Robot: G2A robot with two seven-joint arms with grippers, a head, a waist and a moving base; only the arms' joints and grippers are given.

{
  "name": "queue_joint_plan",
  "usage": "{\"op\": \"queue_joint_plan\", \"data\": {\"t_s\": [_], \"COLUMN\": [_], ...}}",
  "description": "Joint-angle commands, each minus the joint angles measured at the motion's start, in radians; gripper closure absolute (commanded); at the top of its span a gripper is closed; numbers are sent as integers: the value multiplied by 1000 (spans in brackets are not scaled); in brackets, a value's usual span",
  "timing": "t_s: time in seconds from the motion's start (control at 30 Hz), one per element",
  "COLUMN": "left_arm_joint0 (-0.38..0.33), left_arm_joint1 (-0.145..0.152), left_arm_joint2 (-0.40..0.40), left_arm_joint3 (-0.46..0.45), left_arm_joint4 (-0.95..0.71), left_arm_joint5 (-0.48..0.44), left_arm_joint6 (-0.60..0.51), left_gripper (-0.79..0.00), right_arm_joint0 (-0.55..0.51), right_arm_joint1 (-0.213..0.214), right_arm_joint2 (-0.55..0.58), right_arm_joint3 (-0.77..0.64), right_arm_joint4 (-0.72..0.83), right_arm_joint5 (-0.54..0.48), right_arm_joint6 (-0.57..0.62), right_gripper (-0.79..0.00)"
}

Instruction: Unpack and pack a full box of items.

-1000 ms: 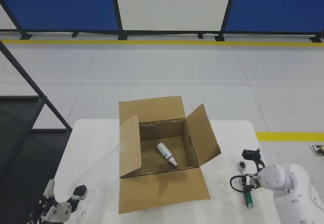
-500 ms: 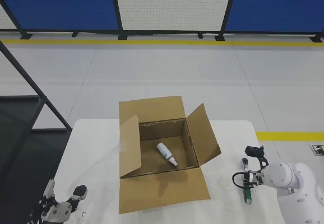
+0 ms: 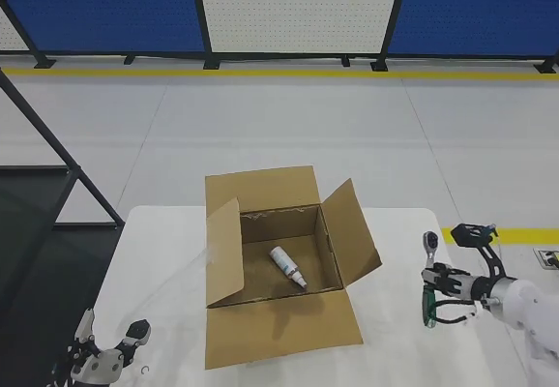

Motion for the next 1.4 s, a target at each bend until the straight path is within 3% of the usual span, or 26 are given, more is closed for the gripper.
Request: {"op": "queue_joint_plan", "data": {"t_s": [0.0, 0.43, 0.53, 0.63, 0.8, 1.03, 1.37], "left_arm_joint0": [0, 0, 0, 0, 0, 0, 0], "left_arm_joint1": [0, 0, 0, 0, 0, 0, 0], "left_arm_joint2": [0, 0, 0, 0, 0, 0, 0], "left_arm_joint3": [0, 0, 0, 0, 0, 0, 0], "left_arm_joint4": [0, 0, 0, 0, 0, 0, 0], "left_arm_joint5": [0, 0, 0, 0, 0, 0, 0], "left_arm_joint6": [0, 0, 0, 0, 0, 0, 0], "left_gripper": [-785, -785, -785, -785, -785, -785, -785], "right_arm_joint0": [-13, -13, -30, -15, 65, 310, 660], "right_arm_joint1": [0, 0, -1, 3, 12, 13, -58], "right_arm_joint2": [-6, -6, -37, -45, -80, -305, -740], "right_arm_joint3": [-38, -38, -38, -112, -248, -230, 149], "right_arm_joint4": [0, 0, -10, -65, -105, -176, -172], "right_arm_joint5": [11, 11, 3, 19, 21, -5, 64], "right_arm_joint6": [-11, -11, -71, -113, -83, 9, -21], "right_gripper": [0, 0, 0, 0, 0, 0, 0]}}
